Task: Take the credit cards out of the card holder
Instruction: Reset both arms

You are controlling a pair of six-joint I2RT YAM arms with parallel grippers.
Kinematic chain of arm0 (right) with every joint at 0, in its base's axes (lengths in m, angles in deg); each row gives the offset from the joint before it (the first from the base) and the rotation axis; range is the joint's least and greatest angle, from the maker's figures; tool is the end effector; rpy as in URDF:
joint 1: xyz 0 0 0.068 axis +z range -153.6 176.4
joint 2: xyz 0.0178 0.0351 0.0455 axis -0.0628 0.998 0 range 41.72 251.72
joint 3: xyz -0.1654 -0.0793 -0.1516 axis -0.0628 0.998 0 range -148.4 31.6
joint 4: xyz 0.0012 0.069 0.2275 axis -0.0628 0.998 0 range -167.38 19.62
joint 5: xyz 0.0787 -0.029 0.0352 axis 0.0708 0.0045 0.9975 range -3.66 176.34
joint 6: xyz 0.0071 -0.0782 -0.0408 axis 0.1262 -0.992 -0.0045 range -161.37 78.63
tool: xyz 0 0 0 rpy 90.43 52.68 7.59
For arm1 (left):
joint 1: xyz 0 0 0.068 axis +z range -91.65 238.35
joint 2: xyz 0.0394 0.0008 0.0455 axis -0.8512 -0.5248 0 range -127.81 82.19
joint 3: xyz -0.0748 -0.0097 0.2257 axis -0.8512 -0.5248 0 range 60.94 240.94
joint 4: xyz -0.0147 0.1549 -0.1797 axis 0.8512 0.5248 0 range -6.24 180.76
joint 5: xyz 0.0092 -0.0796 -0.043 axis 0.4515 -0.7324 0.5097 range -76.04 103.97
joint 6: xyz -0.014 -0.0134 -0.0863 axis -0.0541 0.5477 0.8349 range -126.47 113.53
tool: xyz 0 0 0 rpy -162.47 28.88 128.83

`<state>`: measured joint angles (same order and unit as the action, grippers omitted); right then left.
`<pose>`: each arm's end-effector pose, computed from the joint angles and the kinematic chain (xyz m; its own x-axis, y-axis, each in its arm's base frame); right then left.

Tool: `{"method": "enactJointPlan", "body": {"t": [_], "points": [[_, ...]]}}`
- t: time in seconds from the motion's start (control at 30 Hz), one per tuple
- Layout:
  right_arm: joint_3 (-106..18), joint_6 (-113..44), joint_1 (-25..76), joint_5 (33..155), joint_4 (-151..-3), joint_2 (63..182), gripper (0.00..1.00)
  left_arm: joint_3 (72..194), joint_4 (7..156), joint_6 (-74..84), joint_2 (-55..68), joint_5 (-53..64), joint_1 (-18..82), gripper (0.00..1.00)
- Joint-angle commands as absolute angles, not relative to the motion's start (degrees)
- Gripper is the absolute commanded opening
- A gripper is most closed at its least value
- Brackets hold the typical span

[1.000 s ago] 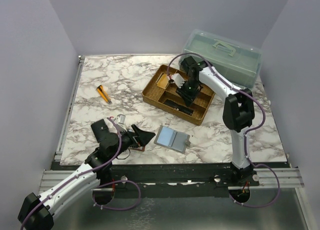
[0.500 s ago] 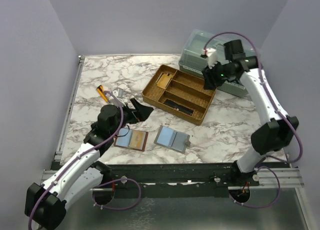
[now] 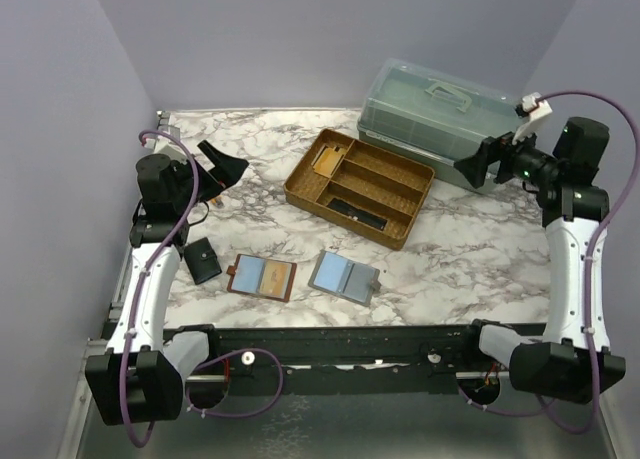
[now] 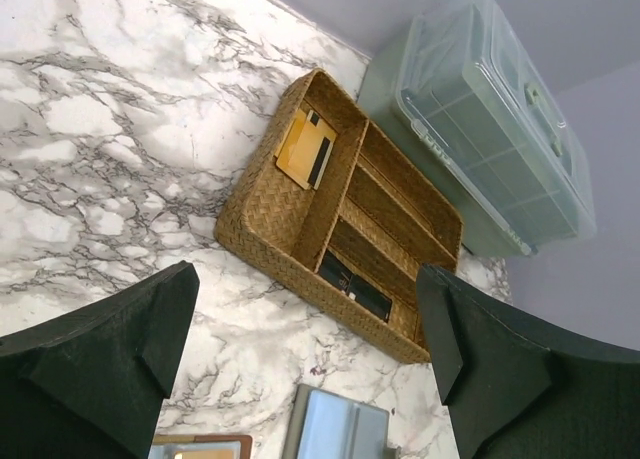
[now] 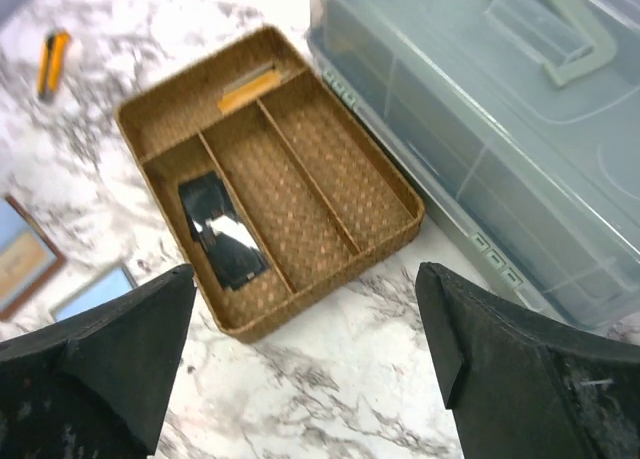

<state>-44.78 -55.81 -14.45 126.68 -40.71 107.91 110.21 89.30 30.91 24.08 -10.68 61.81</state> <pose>0.2584 0.0024 0.3601 -0.3182 -0.1325 -0.9387 -0.5212 0.8515 0.0565 0.2681 -0.0166 0.2964 -0.4084 -0.5775 -0.7069 0.1263 0.7312 -0.6703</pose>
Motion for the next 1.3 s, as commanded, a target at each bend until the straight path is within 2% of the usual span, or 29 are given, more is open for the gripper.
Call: {"method": "enactJointPlan", "body": {"t": [0.0,0.1,0.2,0.53,0.9,1.27], "points": [[-40.8,-42.3,-22.2,138.5,-51.8,104.4,1.0,113.7,93.5,31.0,24.2,-12.6,62.4,0.99],[-38.4,-33.0,-27.3,140.2,-56.9,102.1,1.0,116.2,95.8,29.3,25.0,-11.1,62.5,0.99],[-38.1,-30.9,-28.6,138.6,-57.8,100.4,0.99,119.6,100.5,26.3,25.1,-8.9,62.5,0.99],[-42.7,-38.1,-28.7,148.6,-52.4,102.4,0.98,120.3,106.6,20.8,29.6,-2.0,61.2,0.99],[-42.1,-29.8,-28.9,142.3,-53.5,100.5,0.99,119.9,108.1,19.1,32.0,-1.4,58.5,0.99],[-40.2,-25.6,-29.4,143.6,-55.1,99.5,1.0,118.0,107.5,19.7,33.4,-3.7,58.5,0.99]]}}
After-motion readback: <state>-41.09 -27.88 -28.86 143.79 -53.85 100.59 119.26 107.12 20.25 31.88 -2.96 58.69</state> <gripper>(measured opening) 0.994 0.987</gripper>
